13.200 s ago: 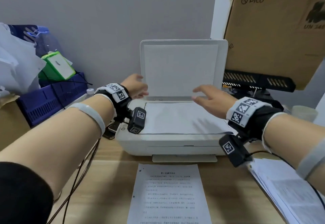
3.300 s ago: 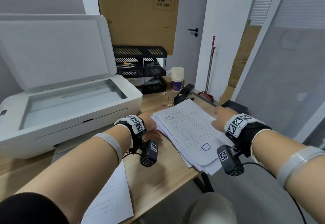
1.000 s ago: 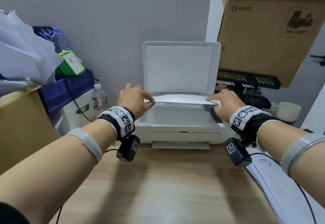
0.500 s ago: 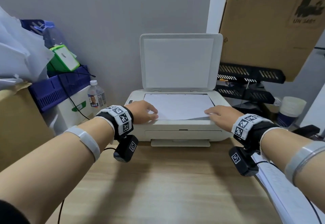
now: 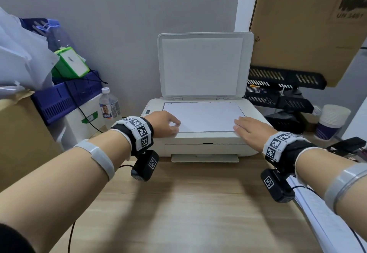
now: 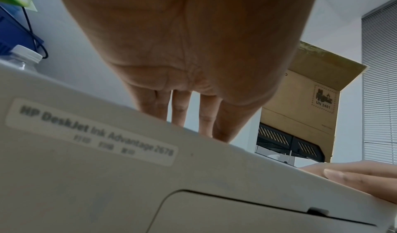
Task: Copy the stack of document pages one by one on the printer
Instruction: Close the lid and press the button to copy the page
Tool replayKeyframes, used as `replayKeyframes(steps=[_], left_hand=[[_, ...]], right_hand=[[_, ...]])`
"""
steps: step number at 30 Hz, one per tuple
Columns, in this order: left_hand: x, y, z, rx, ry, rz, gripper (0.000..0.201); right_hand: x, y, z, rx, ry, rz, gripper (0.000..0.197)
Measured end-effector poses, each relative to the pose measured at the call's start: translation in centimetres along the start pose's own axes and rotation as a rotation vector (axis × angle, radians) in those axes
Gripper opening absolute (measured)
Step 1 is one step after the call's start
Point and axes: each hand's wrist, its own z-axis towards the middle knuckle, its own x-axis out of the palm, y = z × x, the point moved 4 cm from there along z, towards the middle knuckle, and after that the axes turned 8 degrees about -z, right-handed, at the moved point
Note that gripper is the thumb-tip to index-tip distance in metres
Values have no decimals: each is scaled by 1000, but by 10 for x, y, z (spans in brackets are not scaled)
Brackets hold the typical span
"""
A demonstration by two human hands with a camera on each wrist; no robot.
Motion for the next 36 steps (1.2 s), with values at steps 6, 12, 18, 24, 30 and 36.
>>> replayKeyframes(steps=[6,12,18,24,30,36], left_hand=[[-8,6,13,5,35,5,34],[-63,12,54,-32,-180,-458,40],[-100,17,110,-142,-379,-1016,87],[-107,25,143,-131,-391,-1150,94],[-120,31,148,-103,-367,-1193,89],[-122,33,137,-37,-450,-1157,58]], right_hand=[[-15,4,3,9,-15,44,50],[-72,30,34,-46,-141,166,47],[-115,64,79,-86,-188,251,47],[-137,76,102,-72,-292,148,52],[-136,86,109,-104,-342,128,53],[-138,92,102,-140,-469,12,67]])
